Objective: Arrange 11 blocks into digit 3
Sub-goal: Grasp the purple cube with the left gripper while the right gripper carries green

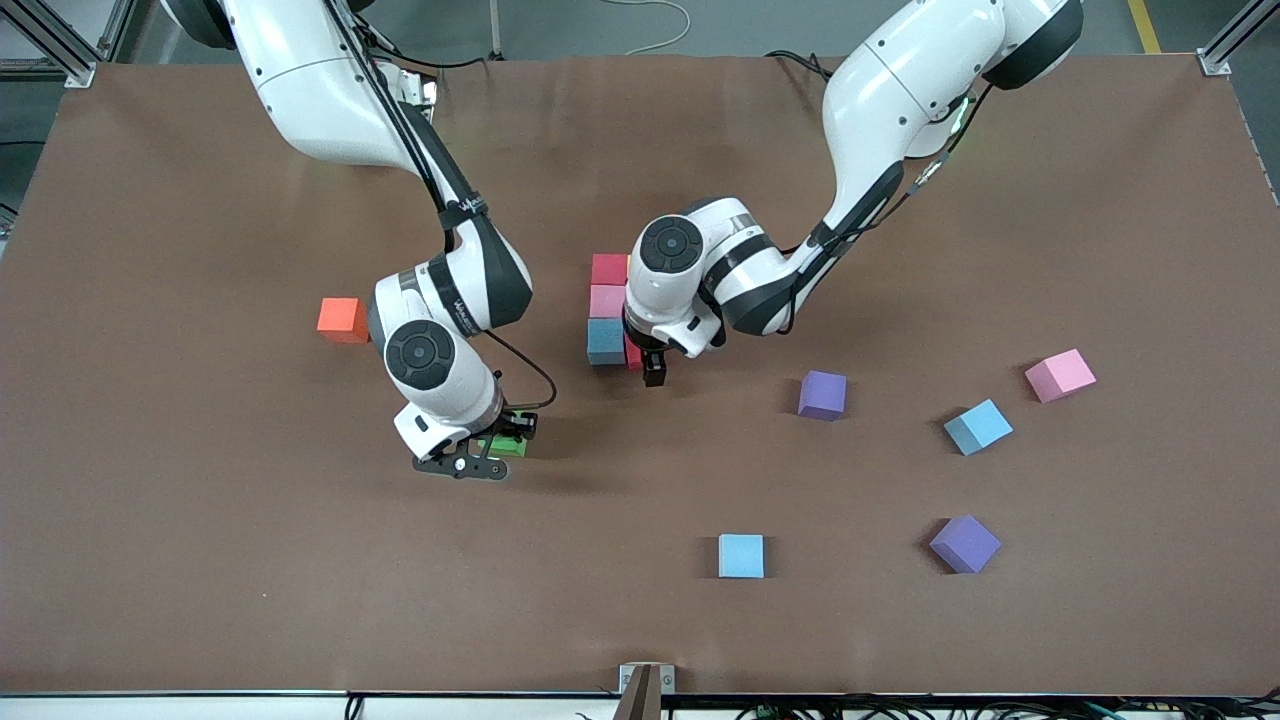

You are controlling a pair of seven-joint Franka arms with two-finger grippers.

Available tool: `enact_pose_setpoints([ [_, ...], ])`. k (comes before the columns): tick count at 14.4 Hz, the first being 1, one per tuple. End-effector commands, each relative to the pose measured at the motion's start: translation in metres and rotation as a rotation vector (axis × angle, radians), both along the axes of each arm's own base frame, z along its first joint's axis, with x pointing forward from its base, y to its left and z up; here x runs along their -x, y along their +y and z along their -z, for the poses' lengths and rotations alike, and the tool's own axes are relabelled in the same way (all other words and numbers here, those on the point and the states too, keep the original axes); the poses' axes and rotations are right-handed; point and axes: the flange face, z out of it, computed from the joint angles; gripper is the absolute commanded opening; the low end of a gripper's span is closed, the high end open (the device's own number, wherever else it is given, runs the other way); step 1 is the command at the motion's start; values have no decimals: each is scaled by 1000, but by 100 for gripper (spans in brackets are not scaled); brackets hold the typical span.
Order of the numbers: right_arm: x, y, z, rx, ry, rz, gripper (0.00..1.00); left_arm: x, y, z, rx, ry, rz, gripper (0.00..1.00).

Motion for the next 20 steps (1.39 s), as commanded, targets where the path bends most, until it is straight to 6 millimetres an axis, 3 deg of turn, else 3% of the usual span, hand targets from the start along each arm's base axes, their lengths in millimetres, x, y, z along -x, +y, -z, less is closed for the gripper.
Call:
enact_pose_setpoints([
  [1,23,50,5,-5,-42,-108,4,3,3,-80,-45,-56,46,100],
  [3,25,68,10,-22,-81,-153,4,8,14,-120,-92,-58,158,100],
  [5,30,95,16,-29,-100,-192,4,-6,53,-156,-103,-1,278,100],
  [8,34,113,25,-26,-98,-239,4,-43,118,-171,-130,45,460,100],
  [13,50,131,37,-42,-67,-329,4,-113,234,-149,-99,77,742,99],
  [17,59,133,41,-78,-19,-234,4,-134,260,-103,-100,83,698,99],
  [18,59,131,43,-78,-14,-201,4,-135,273,-84,-119,87,664,99],
  [20,66,125,52,-65,12,-158,4,-126,273,-59,-109,62,588,99],
])
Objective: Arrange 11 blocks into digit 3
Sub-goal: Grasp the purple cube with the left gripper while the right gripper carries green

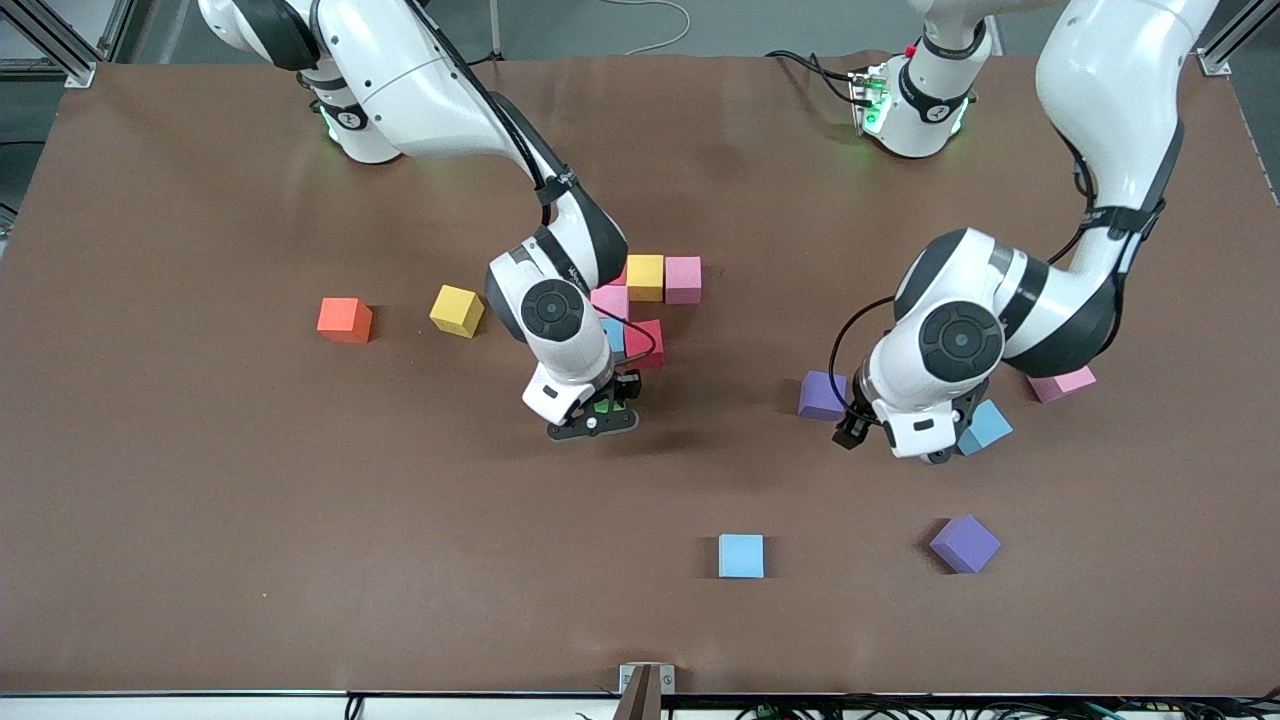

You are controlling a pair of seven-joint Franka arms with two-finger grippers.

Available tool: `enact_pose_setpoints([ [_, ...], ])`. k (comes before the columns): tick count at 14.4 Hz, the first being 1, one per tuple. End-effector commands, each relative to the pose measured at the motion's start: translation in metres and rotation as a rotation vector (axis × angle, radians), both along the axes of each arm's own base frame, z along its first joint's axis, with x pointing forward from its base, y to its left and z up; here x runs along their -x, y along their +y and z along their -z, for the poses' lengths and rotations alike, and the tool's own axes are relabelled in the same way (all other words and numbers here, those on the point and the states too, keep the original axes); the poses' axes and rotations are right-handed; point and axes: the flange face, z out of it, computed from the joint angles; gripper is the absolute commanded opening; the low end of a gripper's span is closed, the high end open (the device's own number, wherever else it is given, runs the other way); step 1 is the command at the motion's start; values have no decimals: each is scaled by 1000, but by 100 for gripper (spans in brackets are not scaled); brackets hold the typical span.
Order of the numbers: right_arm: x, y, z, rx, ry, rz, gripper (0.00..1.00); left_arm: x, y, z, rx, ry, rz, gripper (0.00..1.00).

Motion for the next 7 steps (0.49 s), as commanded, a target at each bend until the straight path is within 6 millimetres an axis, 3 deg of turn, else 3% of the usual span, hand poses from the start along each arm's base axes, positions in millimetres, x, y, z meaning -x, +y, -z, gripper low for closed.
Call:
enact_pose_setpoints([
  [1,12,-3,6,3,34,71,4,16,2,30,-9,-42,-147,99],
  [4,19,-2,11,8,43,107,4,34,-1,50,-27,-26,-246,99],
  [7,21,-2,12,11,47,114,4,44,13,76,5,-39,-300,99],
])
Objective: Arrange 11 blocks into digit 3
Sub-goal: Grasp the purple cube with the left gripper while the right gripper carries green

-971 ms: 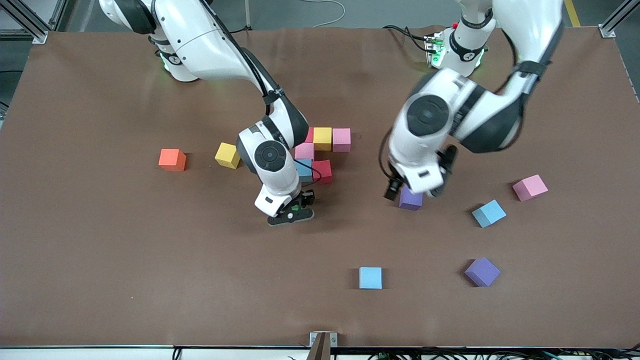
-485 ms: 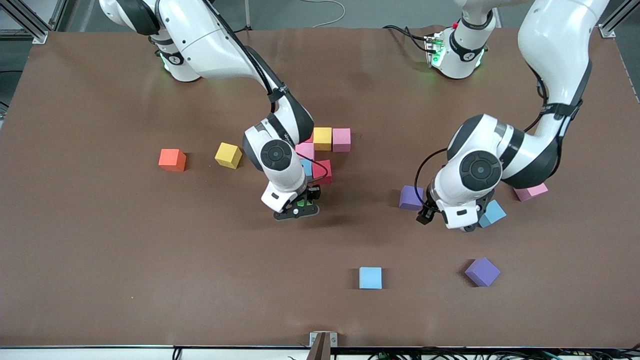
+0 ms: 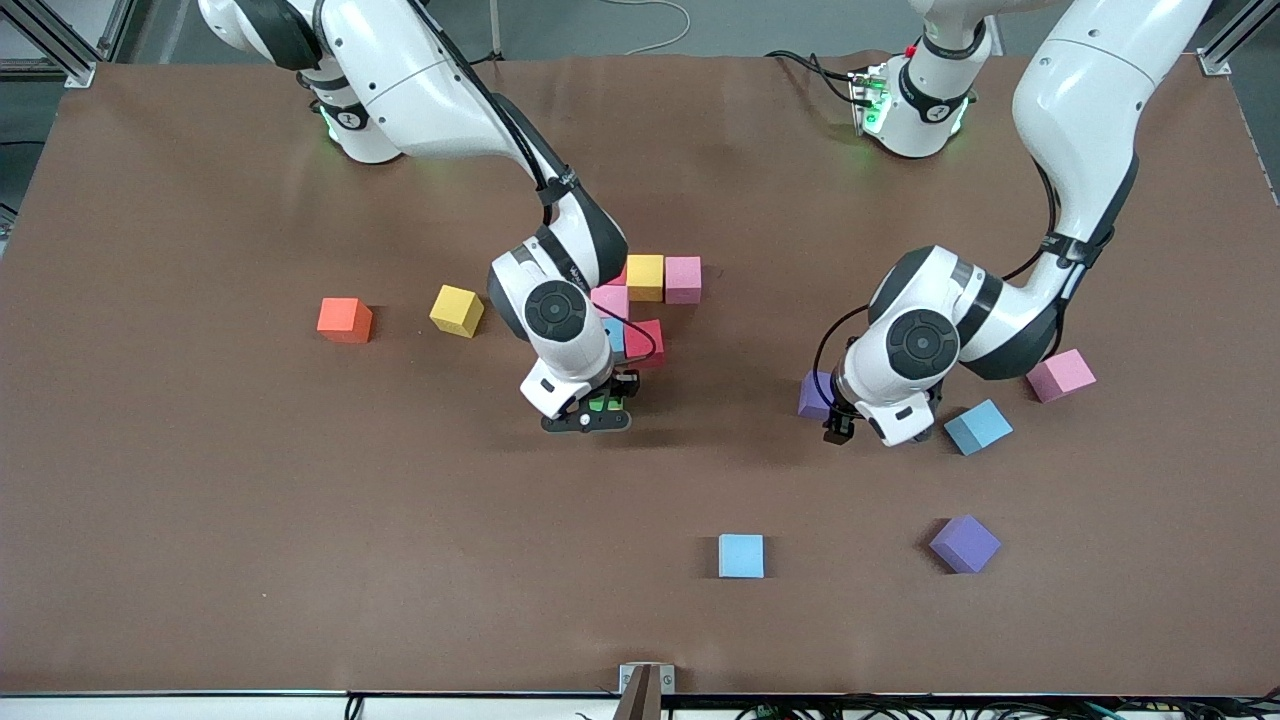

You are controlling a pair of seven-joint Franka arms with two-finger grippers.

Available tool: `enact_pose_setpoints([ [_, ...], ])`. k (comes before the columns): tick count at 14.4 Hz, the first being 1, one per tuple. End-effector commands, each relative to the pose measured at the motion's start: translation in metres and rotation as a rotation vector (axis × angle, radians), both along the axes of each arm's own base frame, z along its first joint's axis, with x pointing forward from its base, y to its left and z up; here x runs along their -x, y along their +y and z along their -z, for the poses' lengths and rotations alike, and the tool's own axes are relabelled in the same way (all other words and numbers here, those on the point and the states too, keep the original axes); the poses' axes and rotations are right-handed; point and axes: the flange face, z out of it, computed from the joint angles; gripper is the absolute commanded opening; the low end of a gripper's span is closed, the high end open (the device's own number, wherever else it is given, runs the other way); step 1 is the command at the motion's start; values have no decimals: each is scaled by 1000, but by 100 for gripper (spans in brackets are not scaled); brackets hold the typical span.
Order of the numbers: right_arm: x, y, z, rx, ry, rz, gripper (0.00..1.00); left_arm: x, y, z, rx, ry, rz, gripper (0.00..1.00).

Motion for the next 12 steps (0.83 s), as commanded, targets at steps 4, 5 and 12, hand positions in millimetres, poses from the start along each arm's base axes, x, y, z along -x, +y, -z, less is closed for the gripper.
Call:
enact_pose_setpoints([
  [4,22,-3,-2,4,29,18,4,16,15,17,10,-33,-52,99],
  [5,23,-3,-2,5,31,17,4,15,14,18,22,-46,-65,99],
  [12,29,3,-3,4,32,7,5,27,18,41,10,-10,-64,92],
])
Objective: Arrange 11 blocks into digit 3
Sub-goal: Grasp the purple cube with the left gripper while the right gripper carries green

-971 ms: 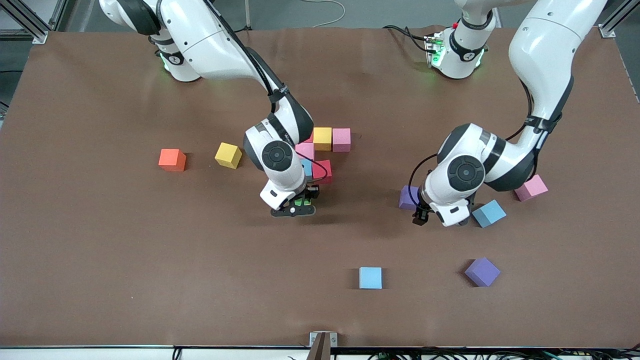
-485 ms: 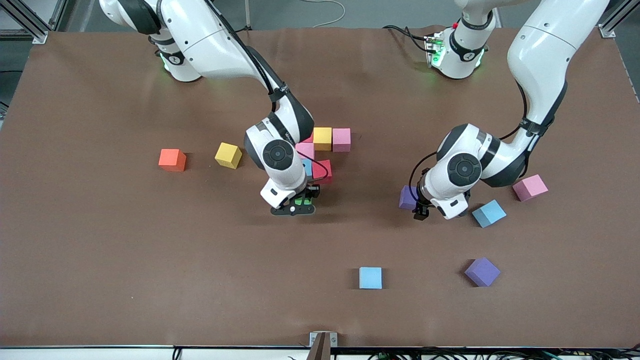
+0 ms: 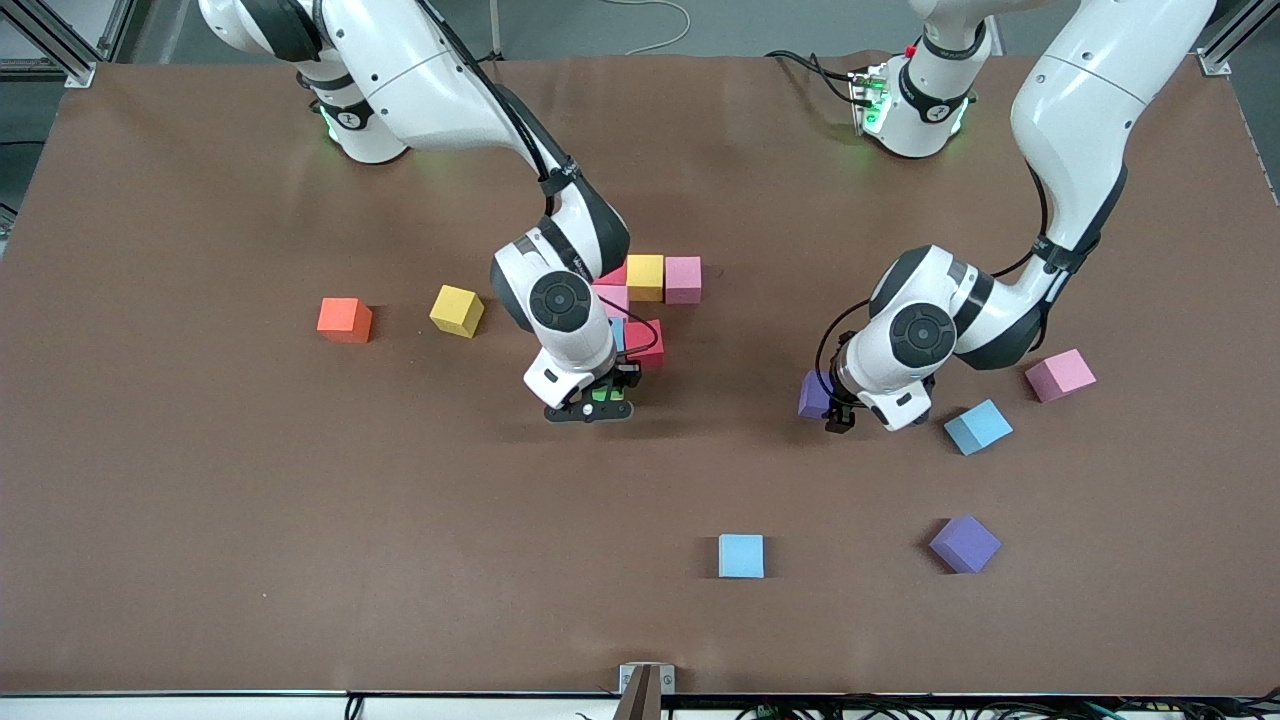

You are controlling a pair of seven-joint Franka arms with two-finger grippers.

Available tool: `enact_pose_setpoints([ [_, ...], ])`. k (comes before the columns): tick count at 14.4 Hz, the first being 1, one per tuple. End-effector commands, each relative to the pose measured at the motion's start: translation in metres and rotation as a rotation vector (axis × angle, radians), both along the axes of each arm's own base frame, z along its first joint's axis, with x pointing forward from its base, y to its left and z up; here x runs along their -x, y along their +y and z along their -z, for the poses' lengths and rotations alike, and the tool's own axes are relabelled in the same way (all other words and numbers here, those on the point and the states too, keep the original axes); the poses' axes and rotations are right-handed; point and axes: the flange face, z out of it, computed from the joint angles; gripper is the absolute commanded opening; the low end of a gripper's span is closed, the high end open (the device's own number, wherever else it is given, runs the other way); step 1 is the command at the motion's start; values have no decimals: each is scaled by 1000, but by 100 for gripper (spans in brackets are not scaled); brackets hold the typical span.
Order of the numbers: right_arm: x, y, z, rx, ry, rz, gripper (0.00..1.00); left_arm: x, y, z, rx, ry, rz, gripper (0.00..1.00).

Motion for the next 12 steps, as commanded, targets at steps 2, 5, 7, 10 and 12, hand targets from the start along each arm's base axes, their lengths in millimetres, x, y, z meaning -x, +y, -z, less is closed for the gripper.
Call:
enact_pose_setpoints([
  [2,14,-1,-4,-2,20,26,5,2,3,7,-11,-28,13,86],
  [5,15,-1,-4,-1,23,26,5,0,7,9,-4,-34,6,71],
  [7,14,-1,-8,-4,20,27,5,-3,8,10,-7,-41,11,54],
  [10,17,0,-7,-1,24,26,5,-11,0,-14,-18,-84,30,32],
  [12,17,0,-8,-2,24,25,5,-11,-13,-39,-7,-107,1,25],
])
